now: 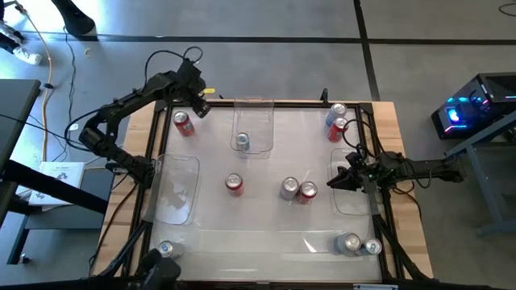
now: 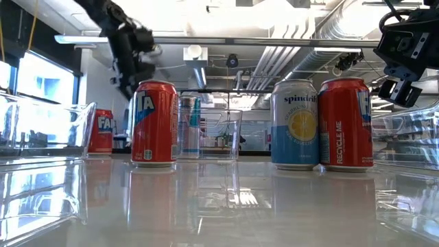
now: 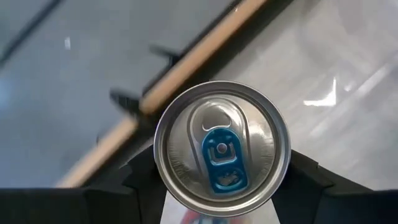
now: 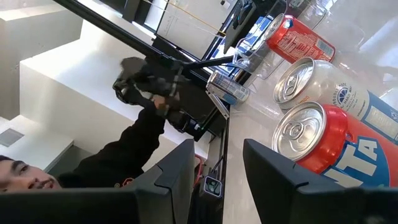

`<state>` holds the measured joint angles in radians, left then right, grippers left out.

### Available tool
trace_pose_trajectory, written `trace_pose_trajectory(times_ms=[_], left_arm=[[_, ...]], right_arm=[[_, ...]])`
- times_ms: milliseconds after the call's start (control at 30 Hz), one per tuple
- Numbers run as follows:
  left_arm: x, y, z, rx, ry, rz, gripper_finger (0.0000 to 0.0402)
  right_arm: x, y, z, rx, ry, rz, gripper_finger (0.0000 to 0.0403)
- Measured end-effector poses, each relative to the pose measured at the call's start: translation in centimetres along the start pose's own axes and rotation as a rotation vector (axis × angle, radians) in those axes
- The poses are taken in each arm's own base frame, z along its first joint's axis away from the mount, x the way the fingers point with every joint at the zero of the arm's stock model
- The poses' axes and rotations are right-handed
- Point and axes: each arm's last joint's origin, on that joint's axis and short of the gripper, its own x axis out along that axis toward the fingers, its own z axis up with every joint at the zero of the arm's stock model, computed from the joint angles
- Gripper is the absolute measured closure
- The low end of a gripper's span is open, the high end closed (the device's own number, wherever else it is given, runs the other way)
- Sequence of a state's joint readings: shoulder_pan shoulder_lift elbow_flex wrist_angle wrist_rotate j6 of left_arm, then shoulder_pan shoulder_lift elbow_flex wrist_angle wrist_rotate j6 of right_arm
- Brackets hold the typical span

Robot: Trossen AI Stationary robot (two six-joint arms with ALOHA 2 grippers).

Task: Sort soda cans
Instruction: Put the top blue soda can into the top center transparent bin

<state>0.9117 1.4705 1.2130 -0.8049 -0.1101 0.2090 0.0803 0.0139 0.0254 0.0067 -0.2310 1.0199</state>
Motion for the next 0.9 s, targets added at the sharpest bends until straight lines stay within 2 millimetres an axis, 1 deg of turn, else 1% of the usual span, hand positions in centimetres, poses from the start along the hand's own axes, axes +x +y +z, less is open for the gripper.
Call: trace_pose_trajectory(times_ms=[67, 133, 233, 300, 400, 500, 567, 633, 767, 900], left_arm=[[-1.5, -0.9, 1.3, 0.077, -0.074, -0.006, 0.0191], [-3.1, -2.2, 2.6, 0.180, -0.159, -0.015, 0.0191], [-5.4, -4.8, 4.4, 0.319, -0.287, -0.038, 0.0191], [-6.8, -6.9, 5.4, 0.403, -0.371, -0.065, 0.0191], [-7.8, -9.9, 6.1, 0.516, -0.464, -0.156, 0.0191], [-7.6, -12.8, 6.0, 0.633, -0.475, -0.296, 0.0191], [-7.2, -14.6, 6.0, 0.667, -0.481, -0.328, 0.0191], [-6.5, -15.9, 6.0, 0.692, -0.459, -0.344, 0.0191], [-4.1, -17.8, 5.9, 0.699, -0.376, -0.358, 0.0191], [-2.2, -18.8, 5.7, 0.683, -0.294, -0.375, 0.0190]], right_arm=[[0.0, 0.0, 0.0, 0.000, 0.000, 0.000, 0.0270], [0.0, 0.0, 0.0, 0.000, 0.000, 0.000, 0.0270], [0.0, 0.0, 0.0, 0.000, 0.000, 0.000, 0.0270], [0.0, 0.0, 0.0, 0.000, 0.001, 0.000, 0.0270], [0.0, 0.0, 0.0, 0.000, 0.000, 0.001, 0.0270], [0.0, 0.0, 0.0, 0.000, 0.000, 0.000, 0.0270], [0.0, 0.0, 0.0, 0.000, 0.000, 0.000, 0.0270], [0.0, 0.0, 0.0, 0.000, 0.000, 0.000, 0.0270], [0.0, 0.0, 0.0, 0.000, 0.000, 0.000, 0.0270], [0.0, 0.0, 0.0, 0.000, 0.000, 0.000, 0.0270]])
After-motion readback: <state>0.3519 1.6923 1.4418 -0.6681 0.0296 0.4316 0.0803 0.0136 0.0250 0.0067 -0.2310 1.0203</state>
